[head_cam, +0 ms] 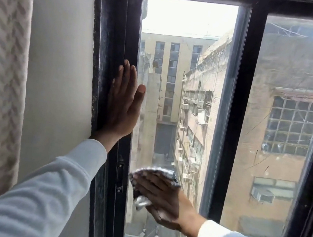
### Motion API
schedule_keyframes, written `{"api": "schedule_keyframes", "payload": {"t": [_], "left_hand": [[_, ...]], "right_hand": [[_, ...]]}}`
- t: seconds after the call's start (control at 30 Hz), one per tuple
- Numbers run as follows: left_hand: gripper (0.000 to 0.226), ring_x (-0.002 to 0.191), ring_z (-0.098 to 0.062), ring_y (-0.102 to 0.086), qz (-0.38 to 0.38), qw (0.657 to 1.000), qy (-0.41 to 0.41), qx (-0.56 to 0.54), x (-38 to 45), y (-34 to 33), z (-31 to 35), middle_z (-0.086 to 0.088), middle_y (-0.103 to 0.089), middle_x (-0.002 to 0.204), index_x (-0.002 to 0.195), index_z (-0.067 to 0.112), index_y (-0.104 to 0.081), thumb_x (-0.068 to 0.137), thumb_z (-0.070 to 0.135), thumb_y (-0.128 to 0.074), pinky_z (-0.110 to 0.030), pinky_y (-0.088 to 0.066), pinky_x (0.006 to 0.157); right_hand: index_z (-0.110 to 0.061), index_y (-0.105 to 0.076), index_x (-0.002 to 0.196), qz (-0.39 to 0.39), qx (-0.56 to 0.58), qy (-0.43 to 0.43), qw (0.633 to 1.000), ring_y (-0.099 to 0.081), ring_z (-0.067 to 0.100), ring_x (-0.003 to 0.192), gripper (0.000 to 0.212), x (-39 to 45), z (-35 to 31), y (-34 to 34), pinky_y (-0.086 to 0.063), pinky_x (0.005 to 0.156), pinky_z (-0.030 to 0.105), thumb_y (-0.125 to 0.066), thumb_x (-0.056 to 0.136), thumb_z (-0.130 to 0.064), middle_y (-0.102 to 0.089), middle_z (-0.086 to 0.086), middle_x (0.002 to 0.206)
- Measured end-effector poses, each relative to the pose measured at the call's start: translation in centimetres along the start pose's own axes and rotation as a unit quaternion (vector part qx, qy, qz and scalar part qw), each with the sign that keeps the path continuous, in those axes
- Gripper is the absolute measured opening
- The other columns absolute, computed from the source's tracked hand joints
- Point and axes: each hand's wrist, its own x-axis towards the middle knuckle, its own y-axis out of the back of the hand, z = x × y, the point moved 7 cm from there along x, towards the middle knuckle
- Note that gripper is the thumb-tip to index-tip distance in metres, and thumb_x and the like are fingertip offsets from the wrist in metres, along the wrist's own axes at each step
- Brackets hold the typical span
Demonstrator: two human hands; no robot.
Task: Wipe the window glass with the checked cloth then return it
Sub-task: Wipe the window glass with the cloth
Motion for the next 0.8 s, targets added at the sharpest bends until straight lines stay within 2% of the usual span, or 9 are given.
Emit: {"api": "schedule_keyframes", "payload": {"t": [0.07, 0.13, 0.27, 0.37, 0.43, 0.53, 0.63, 0.7, 0.8], "left_hand": [[0.103, 0.172, -0.024, 0.004, -0.009, 1.000, 0.006, 0.014, -0.1, 0.0, 0.2, -0.009, 0.003, 0.185, 0.176, 0.010, -0.008, 0.099, 0.077, 0.006, -0.041, 0.007, 0.137], [0.104, 0.172, -0.023, 0.004, -0.006, 0.999, 0.010, 0.038, -0.1, 0.0, 0.3, -0.009, 0.004, 0.185, 0.176, 0.011, -0.006, 0.098, 0.078, 0.008, -0.044, 0.005, 0.137], [0.090, 0.172, -0.021, 0.006, -0.009, 0.999, 0.007, 0.051, -0.2, -0.5, -0.1, -0.007, 0.006, 0.185, 0.176, 0.013, -0.004, 0.107, 0.070, -0.003, -0.045, 0.004, 0.138], [0.080, 0.172, -0.017, 0.009, -0.007, 0.998, 0.008, 0.065, -0.1, -0.8, -0.5, -0.003, 0.010, 0.185, 0.177, 0.016, -0.001, 0.110, 0.058, -0.014, -0.038, 0.010, 0.136], [0.078, 0.172, -0.015, 0.010, -0.003, 0.997, 0.007, 0.077, -0.2, -0.9, -0.7, -0.001, 0.011, 0.185, 0.177, 0.017, 0.000, 0.111, 0.056, -0.015, -0.032, 0.013, 0.134], [0.077, 0.172, -0.015, 0.011, 0.002, 0.996, 0.005, 0.091, -0.2, -1.1, -0.8, -0.001, 0.012, 0.185, 0.176, 0.018, 0.002, 0.112, 0.055, -0.020, -0.023, 0.020, 0.130], [0.079, 0.172, -0.019, 0.007, 0.004, 0.995, 0.007, 0.098, -0.1, -1.1, -0.8, -0.004, 0.008, 0.186, 0.177, 0.016, -0.001, 0.111, 0.055, -0.021, -0.026, 0.018, 0.132], [0.079, 0.173, -0.020, 0.004, -0.002, 0.997, 0.012, 0.082, 0.1, -1.1, -0.7, -0.004, 0.005, 0.186, 0.177, 0.015, -0.004, 0.110, 0.055, -0.019, -0.036, 0.010, 0.135], [0.079, 0.173, -0.021, 0.003, -0.005, 0.998, 0.019, 0.064, 0.0, -1.1, -0.8, -0.005, 0.003, 0.186, 0.177, 0.015, -0.006, 0.110, 0.056, -0.017, -0.043, 0.004, 0.137]], "right_hand": [[-0.024, -0.028, 0.172, -0.037, -0.041, 0.073, 0.996, -0.012, 0.014, 0.171, 0.068, -1.8, -0.4, -0.3, -0.007, 0.141, 0.041, -0.050, 0.111, -0.042, -0.021, -0.005, 0.183], [-0.024, -0.030, 0.172, -0.022, -0.065, 0.082, 0.994, -0.017, 0.017, 0.170, 0.060, 2.2, 3.0, 2.2, 0.001, 0.141, 0.040, -0.036, 0.114, -0.042, -0.022, -0.003, 0.181], [-0.025, -0.034, 0.169, 0.116, -0.098, -0.126, 0.980, -0.027, 0.025, 0.168, 0.060, 12.6, 14.9, 11.2, -0.008, 0.139, 0.045, -0.035, 0.114, -0.049, -0.037, 0.000, 0.178], [-0.024, -0.029, 0.171, 0.179, -0.051, -0.235, 0.954, -0.013, 0.024, 0.171, 0.064, 11.0, 15.4, 11.2, -0.007, 0.139, 0.049, -0.040, 0.113, -0.048, -0.027, 0.004, 0.181], [-0.028, -0.025, 0.173, 0.100, -0.026, -0.177, 0.979, -0.002, 0.022, 0.172, 0.068, 5.6, 8.2, 5.8, -0.018, 0.135, 0.056, -0.043, 0.111, -0.049, -0.016, -0.001, 0.184], [-0.030, -0.046, 0.165, -0.021, -0.002, 0.046, 0.999, -0.027, 0.016, 0.166, 0.071, -3.2, -1.1, -0.1, -0.048, 0.122, 0.047, -0.066, 0.098, -0.046, -0.043, -0.009, 0.174], [-0.025, -0.042, 0.167, -0.013, -0.061, 0.123, 0.990, -0.039, 0.018, 0.163, 0.063, 1.1, 2.2, 2.2, -0.023, 0.139, 0.044, -0.052, 0.107, -0.041, -0.044, -0.005, 0.174], [-0.025, -0.041, 0.168, 0.051, -0.096, 0.059, 0.992, -0.037, 0.023, 0.163, 0.056, 7.4, 7.5, 6.7, -0.013, 0.140, 0.047, -0.037, 0.114, -0.040, -0.043, -0.002, 0.175], [-0.028, -0.040, 0.167, 0.117, -0.119, -0.102, 0.981, -0.031, 0.026, 0.166, 0.059, 12.5, 15.6, 12.4, -0.010, 0.139, 0.048, -0.043, 0.111, -0.046, -0.039, -0.001, 0.177]]}}
